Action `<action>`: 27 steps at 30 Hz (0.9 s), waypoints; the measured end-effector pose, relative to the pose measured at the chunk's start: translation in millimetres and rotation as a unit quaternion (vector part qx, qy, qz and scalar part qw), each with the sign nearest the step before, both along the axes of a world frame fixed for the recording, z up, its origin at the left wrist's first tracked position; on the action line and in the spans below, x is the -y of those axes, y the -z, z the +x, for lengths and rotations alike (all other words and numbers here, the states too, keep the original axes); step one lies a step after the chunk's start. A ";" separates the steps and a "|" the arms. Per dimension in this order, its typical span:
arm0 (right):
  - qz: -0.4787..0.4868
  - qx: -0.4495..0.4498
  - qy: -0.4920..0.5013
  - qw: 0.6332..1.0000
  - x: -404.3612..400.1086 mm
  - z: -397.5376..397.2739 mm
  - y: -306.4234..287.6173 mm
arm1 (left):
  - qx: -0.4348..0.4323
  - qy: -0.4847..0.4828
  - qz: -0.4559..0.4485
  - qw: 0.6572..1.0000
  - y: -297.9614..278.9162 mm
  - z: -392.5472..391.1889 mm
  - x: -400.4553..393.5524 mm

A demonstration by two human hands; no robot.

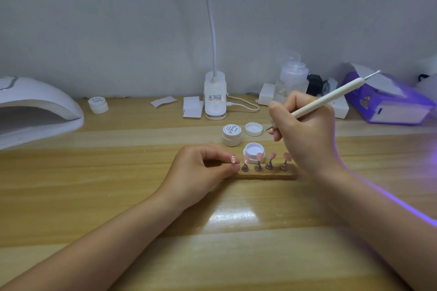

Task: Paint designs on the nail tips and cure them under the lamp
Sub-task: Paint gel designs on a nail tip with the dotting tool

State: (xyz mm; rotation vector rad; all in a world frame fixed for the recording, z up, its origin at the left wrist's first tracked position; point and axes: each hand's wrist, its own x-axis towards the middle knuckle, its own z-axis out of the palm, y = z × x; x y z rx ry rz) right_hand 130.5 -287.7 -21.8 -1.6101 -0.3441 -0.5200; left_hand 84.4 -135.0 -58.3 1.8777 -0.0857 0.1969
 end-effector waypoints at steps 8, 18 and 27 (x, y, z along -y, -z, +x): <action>0.005 -0.003 0.003 1.000 3.2 3.2 0.6 | 0.031 0.015 0.059 0.998 1.5 -2.7 -0.3; 0.001 -0.013 -0.020 1.000 4.1 7.2 6.5 | 0.056 0.022 0.106 0.992 -1.5 -4.9 0.6; -0.021 -0.077 -0.031 0.996 7.9 11.5 -3.2 | 0.048 0.054 0.169 0.983 -8.5 -3.6 -12.1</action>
